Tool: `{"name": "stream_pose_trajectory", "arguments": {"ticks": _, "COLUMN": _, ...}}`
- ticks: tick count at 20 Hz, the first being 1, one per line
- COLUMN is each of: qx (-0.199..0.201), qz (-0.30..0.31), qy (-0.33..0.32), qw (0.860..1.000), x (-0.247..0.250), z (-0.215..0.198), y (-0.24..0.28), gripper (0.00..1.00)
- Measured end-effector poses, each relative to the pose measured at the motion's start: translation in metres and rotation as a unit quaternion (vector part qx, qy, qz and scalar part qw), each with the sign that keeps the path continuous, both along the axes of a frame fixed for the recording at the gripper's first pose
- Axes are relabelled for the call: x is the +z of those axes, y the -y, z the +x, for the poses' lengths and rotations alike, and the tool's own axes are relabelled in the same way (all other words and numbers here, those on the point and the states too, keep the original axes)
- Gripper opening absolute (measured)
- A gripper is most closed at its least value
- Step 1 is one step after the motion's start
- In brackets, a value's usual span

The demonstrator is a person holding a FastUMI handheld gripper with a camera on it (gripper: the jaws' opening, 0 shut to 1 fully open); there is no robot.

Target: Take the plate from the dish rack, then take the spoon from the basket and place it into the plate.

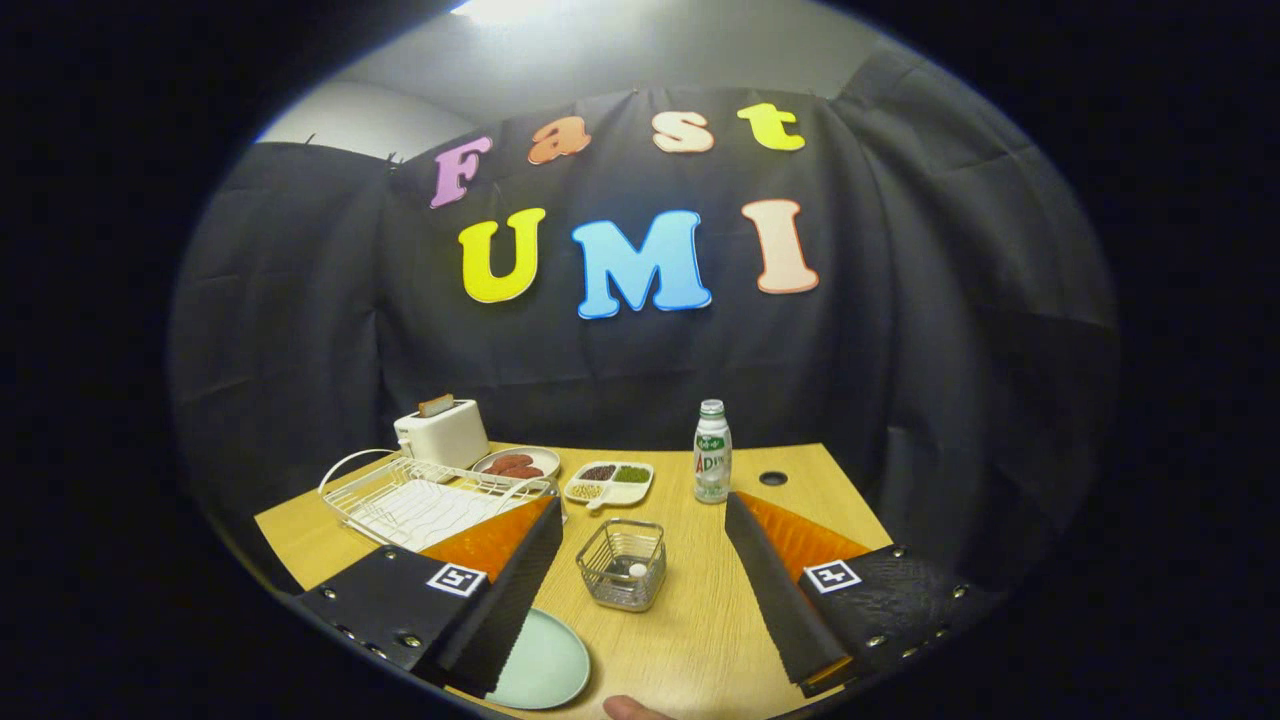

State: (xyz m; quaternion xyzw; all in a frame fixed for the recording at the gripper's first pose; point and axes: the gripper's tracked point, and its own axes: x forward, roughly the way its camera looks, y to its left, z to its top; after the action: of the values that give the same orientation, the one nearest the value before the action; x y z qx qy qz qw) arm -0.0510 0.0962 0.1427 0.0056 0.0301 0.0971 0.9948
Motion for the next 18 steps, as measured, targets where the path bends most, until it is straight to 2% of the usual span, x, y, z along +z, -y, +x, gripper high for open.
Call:
{"name": "stream_pose_trajectory", "arguments": {"ticks": 5, "qx": -0.007, "qz": -0.022, "qy": 0.024, "qw": 0.999, "x": -0.048, "z": 0.036, "y": -0.015, "gripper": 0.95}}
{"name": "stream_pose_trajectory", "arguments": {"ticks": 12, "qx": -0.019, "qz": -0.009, "qy": 0.027, "qw": 0.999, "x": -0.081, "z": 0.066, "y": -0.019, "gripper": 0.87}}
{"name": "stream_pose_trajectory", "arguments": {"ticks": 13, "qx": -0.011, "qz": -0.005, "qy": 0.025, "qw": 1.0, "x": -0.083, "z": 0.064, "y": -0.022, "gripper": 0.8}}
{"name": "stream_pose_trajectory", "arguments": {"ticks": 14, "qx": -0.006, "qz": 0.0, "qy": 0.029, "qw": 1.0, "x": -0.088, "z": 0.07, "y": -0.026, "gripper": 0.77}}
{"name": "stream_pose_trajectory", "arguments": {"ticks": 15, "qx": -0.027, "qz": 0.001, "qy": 0.041, "qw": 0.999, "x": -0.083, "z": 0.072, "y": -0.018, "gripper": 0.56}}
{"name": "stream_pose_trajectory", "arguments": {"ticks": 17, "qx": -0.032, "qz": 0.001, "qy": 0.05, "qw": 0.998, "x": -0.082, "z": 0.071, "y": -0.019, "gripper": 0.14}}
{"name": "stream_pose_trajectory", "arguments": {"ticks": 18, "qx": -0.032, "qz": -0.001, "qy": 0.05, "qw": 0.998, "x": -0.082, "z": 0.071, "y": -0.019, "gripper": 0.14}}
